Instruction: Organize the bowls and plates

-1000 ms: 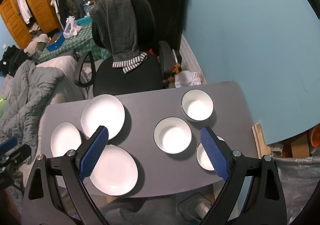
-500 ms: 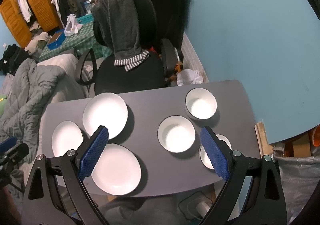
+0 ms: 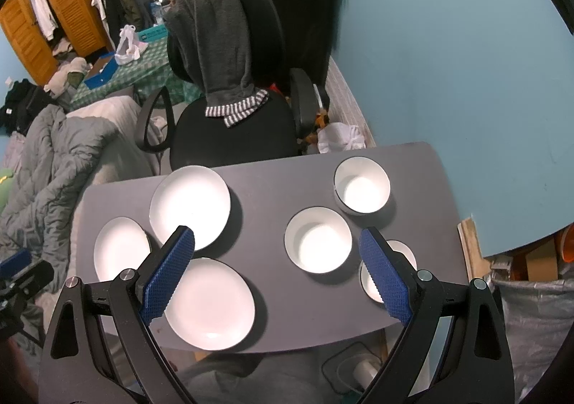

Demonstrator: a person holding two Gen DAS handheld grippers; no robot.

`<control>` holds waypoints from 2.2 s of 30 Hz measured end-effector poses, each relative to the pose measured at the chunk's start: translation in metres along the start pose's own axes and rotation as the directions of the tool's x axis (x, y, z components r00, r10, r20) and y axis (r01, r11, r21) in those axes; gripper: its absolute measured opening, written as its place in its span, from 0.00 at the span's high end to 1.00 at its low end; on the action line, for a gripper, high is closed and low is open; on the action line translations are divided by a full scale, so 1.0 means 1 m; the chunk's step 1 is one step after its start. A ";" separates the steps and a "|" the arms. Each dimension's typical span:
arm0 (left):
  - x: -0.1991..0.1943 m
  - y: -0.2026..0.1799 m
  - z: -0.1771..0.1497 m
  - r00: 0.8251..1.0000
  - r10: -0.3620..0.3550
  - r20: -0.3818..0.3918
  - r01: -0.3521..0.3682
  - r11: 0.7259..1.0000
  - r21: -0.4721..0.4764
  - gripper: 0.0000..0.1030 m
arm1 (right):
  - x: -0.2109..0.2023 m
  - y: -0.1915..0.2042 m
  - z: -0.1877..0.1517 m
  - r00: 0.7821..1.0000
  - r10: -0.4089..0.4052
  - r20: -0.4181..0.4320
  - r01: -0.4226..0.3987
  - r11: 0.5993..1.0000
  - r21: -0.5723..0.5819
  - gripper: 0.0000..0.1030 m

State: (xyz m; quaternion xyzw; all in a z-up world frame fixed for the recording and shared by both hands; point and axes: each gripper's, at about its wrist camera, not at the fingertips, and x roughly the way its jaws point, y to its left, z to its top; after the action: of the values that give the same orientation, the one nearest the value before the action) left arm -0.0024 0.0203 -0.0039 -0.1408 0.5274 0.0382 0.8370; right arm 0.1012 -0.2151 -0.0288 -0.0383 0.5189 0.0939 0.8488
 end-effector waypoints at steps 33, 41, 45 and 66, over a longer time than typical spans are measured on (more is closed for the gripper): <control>-0.002 -0.001 -0.005 1.000 -0.014 -0.002 0.014 1.000 -0.004 0.17 | -0.001 -0.002 -0.002 1.000 0.007 -0.003 -0.007 1.000 -0.004 0.11; -0.002 -0.001 -0.005 1.000 -0.016 -0.002 0.016 1.000 -0.005 0.17 | -0.002 -0.002 -0.004 1.000 0.009 -0.005 -0.009 1.000 -0.011 0.11; -0.002 -0.001 -0.005 1.000 -0.016 -0.002 0.016 1.000 -0.007 0.17 | -0.001 0.000 -0.002 1.000 0.013 -0.009 -0.013 1.000 -0.016 0.11; 0.018 0.028 -0.019 0.998 -0.038 -0.043 0.035 0.998 -0.057 0.17 | 0.024 0.012 -0.004 0.995 0.076 -0.071 -0.082 0.992 -0.097 0.11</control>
State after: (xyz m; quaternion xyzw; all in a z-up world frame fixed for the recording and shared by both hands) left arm -0.0166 0.0403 -0.0332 -0.1745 0.5417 0.0344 0.8215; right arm 0.1060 -0.2013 -0.0520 -0.0631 0.5428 0.1517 0.8236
